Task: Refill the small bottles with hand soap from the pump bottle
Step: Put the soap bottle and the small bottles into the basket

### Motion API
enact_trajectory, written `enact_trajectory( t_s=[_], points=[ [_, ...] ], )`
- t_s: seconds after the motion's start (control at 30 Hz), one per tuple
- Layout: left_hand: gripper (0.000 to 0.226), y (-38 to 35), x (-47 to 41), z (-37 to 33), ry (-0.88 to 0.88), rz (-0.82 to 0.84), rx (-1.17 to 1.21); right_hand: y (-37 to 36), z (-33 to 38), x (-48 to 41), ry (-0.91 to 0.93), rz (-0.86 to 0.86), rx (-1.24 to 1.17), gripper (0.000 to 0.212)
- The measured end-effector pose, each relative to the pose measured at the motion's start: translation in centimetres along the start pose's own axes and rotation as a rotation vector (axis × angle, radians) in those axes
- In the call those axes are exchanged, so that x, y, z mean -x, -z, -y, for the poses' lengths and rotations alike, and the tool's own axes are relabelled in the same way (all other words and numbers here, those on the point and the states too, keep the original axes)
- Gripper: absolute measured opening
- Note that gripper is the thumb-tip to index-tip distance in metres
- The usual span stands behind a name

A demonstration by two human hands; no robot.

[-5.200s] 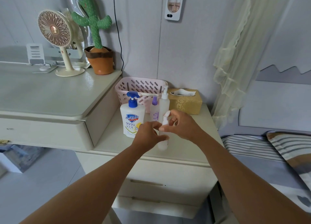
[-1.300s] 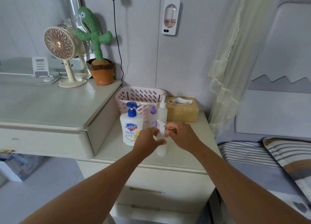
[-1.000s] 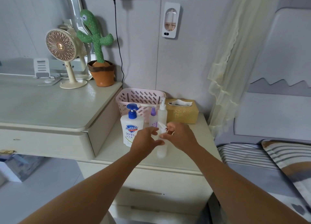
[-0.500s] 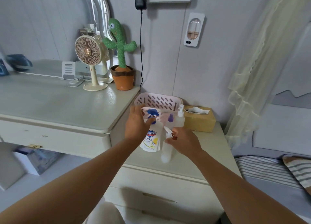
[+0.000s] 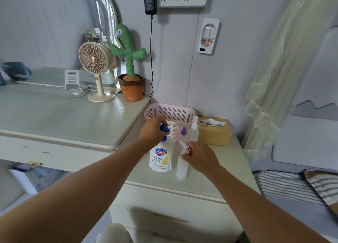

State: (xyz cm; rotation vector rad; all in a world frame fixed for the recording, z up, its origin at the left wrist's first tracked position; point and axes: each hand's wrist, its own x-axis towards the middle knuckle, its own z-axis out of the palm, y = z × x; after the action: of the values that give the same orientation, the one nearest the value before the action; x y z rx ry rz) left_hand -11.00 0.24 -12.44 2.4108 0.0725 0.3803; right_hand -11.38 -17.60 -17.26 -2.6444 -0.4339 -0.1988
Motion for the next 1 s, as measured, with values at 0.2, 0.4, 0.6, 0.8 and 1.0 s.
enact_trajectory(
  t_s=[0.2,0.4,0.6,0.8,1.0],
  points=[
    [0.018,1.5,-0.1,-0.8,-0.013,-0.12,0.097,-0.1,-0.2,0.2,0.018,-0.006,0.001,0.015],
    [0.023,4.8,-2.4,-2.8,-0.105,-0.306,0.166,0.1,0.3,-0.2,0.039,0.011,0.049,0.023],
    [0.025,6.5,-5.1,-2.9,-0.179,-0.489,0.147,2.5,1.9,-2.6,0.08,-0.13,-0.024,0.019],
    [0.039,6.6,-8.5,-2.4,-0.189,-0.559,0.062,3.5,2.7,-4.6,0.107,-0.164,-0.03,0.03],
    [0.033,4.0,-11.9,-1.2,-0.16,-0.451,0.01,4.2,3.2,-6.3,0.081,-0.171,-0.118,0.035]
  ],
)
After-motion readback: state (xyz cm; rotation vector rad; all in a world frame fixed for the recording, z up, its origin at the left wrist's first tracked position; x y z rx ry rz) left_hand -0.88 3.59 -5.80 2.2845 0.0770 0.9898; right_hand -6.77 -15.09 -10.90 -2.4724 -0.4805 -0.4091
